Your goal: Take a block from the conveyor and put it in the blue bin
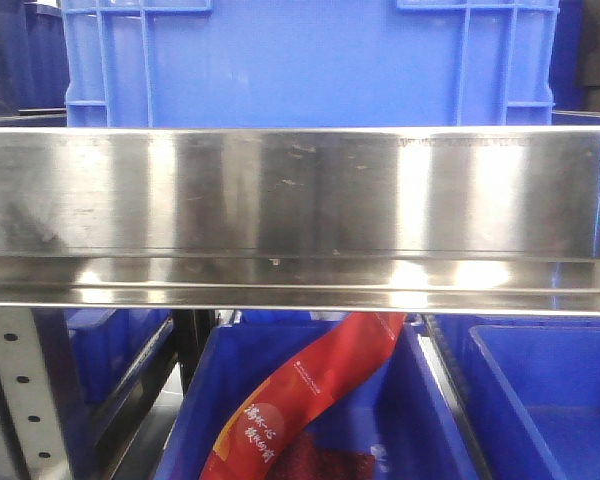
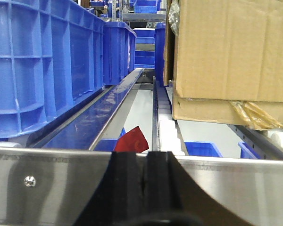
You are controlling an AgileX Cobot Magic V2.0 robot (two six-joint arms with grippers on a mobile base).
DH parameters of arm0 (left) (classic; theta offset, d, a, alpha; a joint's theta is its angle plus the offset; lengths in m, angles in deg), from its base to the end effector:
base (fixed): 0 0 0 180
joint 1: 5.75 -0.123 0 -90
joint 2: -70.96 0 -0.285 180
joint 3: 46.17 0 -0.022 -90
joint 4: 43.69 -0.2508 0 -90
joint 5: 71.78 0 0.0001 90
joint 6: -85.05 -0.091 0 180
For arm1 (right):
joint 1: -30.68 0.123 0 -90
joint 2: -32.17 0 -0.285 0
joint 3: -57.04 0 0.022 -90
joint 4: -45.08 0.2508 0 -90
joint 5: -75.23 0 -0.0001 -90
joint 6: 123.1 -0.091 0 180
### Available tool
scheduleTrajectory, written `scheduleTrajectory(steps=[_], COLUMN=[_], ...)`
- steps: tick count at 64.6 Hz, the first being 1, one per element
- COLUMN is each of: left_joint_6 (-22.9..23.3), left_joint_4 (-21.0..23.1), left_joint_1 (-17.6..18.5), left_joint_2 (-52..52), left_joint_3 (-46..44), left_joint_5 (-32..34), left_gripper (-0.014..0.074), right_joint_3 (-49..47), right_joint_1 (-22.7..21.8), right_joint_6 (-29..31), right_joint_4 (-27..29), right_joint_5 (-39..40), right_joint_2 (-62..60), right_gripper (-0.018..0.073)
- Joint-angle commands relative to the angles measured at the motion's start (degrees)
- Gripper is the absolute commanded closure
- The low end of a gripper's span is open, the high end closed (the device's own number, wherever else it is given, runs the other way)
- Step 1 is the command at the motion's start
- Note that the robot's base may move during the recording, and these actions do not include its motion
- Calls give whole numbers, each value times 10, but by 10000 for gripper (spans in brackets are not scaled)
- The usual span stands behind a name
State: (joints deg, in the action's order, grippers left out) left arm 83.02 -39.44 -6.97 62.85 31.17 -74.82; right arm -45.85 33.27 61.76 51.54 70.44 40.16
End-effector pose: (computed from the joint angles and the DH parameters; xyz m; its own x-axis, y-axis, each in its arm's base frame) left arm 0.0571 0.0009 0.2073 0.0271 -0.0381 -0.9989 -0.0163 0.9991 -0.0385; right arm 0.0567 0.0034 0.2061 0.0009 0.0276 -0.9996 -0.0546 0.9981 0.0275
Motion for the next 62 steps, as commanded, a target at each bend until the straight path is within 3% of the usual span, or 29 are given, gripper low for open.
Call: scheduleTrajectory(steps=[1, 62], left_joint_6=[1, 1], left_joint_4=[3, 3], left_joint_1=[-2, -2], left_joint_2=[3, 3], left_joint_3=[-1, -1], left_joint_5=[11, 11], left_gripper=[707, 707], right_joint_3=[1, 1], right_joint_1=[-1, -1], right_joint_6=[-1, -1], right_joint_4=[-1, -1], right_joint_5=[14, 14], right_joint_2=[-2, -2], right_gripper=[713, 713])
